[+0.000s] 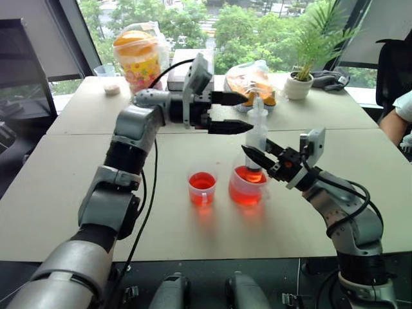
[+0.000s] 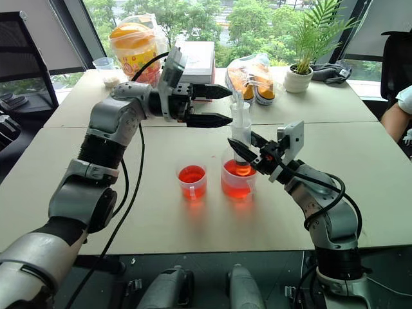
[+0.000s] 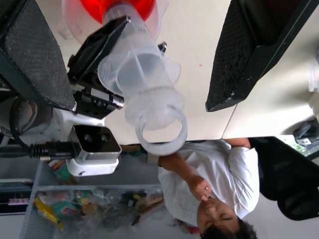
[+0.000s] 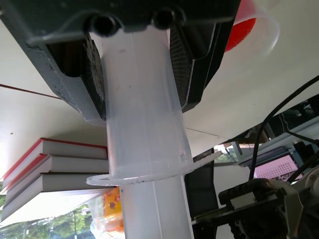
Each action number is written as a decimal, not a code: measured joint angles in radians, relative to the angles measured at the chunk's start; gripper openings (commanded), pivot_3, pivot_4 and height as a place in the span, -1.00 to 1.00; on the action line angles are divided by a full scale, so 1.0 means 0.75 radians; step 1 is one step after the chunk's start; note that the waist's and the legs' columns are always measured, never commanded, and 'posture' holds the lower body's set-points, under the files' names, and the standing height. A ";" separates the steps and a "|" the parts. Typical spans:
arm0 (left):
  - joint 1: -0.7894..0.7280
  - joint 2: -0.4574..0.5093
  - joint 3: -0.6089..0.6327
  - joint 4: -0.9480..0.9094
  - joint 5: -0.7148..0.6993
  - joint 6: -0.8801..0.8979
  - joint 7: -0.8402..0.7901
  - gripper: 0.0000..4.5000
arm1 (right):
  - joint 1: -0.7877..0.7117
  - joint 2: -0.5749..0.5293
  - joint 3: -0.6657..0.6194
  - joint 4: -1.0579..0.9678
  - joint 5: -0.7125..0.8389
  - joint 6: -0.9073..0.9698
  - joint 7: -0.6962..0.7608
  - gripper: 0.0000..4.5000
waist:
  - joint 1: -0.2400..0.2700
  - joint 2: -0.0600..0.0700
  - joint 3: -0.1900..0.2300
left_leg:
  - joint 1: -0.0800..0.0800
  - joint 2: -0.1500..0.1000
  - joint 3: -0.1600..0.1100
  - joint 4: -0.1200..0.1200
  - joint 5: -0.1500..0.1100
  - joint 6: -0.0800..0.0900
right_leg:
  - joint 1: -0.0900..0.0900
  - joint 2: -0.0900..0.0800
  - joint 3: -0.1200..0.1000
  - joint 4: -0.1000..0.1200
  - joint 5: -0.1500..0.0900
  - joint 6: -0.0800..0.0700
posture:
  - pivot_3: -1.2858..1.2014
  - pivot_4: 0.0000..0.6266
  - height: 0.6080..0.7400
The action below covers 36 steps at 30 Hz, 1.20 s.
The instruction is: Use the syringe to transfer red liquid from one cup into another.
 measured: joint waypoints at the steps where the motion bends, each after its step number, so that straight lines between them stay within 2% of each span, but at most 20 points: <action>1: 0.029 0.033 0.010 -0.016 -0.004 0.014 -0.005 0.96 | -0.009 0.000 0.001 -0.015 0.004 0.010 -0.012 -0.37 | 0.002 0.000 0.000 | 0.000 0.000 -0.001 0.000 0.000 0.000 | -0.001 0.000 0.000 0.001 0.000 0.000 | 0.03 -0.52 1.00; 8: 0.114 0.196 0.155 -0.116 -0.051 0.116 0.079 0.96 | -0.226 -0.040 -0.057 -0.065 0.112 0.108 -0.068 -0.37 | 0.018 0.000 0.000 | -0.002 -0.001 -0.001 0.001 0.000 0.000 | -0.001 -0.003 0.000 -0.001 0.000 0.000 | 0.03 -0.52 1.00; 13: 0.185 0.229 0.162 -0.123 -0.040 0.118 0.138 0.96 | -0.432 -0.058 -0.074 -0.062 0.229 0.172 -0.071 -0.37 | 0.016 0.000 0.000 | -0.003 -0.001 -0.002 0.001 0.000 0.000 | -0.002 -0.003 -0.001 -0.001 0.000 0.000 | 0.03 -0.52 1.00; 17: 0.194 0.266 0.169 -0.151 -0.043 0.128 0.171 0.96 | -0.550 0.000 -0.040 -0.034 0.308 0.202 -0.048 -0.37 | 0.013 0.000 0.000 | -0.004 -0.001 -0.001 0.000 0.000 0.000 | -0.003 -0.003 -0.001 -0.001 0.000 0.000 | 0.03 -0.52 1.00; 22: 0.199 0.344 0.192 -0.250 -0.090 0.245 0.179 0.96 | -0.515 0.128 0.130 0.060 0.268 0.142 0.050 -0.37 | 0.007 0.000 0.000 | -0.004 -0.001 -0.001 0.000 0.000 0.000 | -0.004 -0.003 -0.001 0.000 0.000 0.000 | 0.03 -0.52 1.00; 26: 0.204 0.409 0.218 -0.341 -0.168 0.357 0.156 0.96 | -0.438 0.170 0.228 0.141 0.191 0.055 0.139 -0.37 | 0.012 0.000 0.000 | -0.004 -0.001 -0.001 0.000 0.000 0.000 | -0.004 -0.003 -0.001 -0.001 0.000 0.000 | 0.03 -0.52 1.00; 36: 0.200 0.426 0.242 -0.426 -0.311 0.487 0.140 0.96 | -0.351 0.194 0.298 0.256 0.048 -0.082 0.237 -0.37 | 0.007 0.000 0.000 | -0.004 -0.001 -0.001 0.000 0.000 0.000 | -0.005 -0.003 -0.001 0.000 0.000 0.000 | 0.03 -0.52 1.00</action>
